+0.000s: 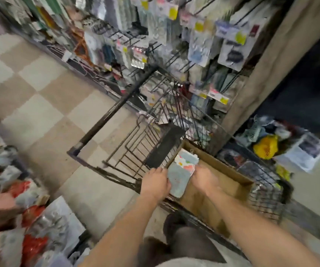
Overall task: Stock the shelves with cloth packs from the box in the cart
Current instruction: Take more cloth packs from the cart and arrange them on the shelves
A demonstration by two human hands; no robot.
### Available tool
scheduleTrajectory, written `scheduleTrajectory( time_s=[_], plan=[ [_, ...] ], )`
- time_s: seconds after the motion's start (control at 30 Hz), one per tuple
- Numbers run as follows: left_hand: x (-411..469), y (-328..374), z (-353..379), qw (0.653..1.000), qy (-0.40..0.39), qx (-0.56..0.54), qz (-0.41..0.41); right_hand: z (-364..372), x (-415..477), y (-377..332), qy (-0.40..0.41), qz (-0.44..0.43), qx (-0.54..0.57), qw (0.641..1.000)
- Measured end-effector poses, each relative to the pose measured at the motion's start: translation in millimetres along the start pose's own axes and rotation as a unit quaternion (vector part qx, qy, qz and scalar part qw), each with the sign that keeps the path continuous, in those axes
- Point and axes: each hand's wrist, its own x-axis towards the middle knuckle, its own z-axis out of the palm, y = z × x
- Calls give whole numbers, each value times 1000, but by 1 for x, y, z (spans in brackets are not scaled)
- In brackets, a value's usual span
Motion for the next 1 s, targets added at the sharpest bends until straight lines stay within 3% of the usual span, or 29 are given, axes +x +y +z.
scheduleTrajectory(
  time_s=[0.23, 0.5, 0.83, 1.0],
  plan=[
    [68, 9, 5, 987, -90, 107, 76, 3, 12, 16, -5, 56, 7, 998],
    [129, 4, 25, 966, -133, 160, 153, 31, 29, 26, 9, 147, 35, 989],
    [178, -7, 89, 943, -192, 187, 197, 86, 100, 34, -17, 216, 93, 972],
    [202, -16, 136, 954, -185, 168, 165, 126, 157, 36, 7, 244, 173, 954]
  ],
)
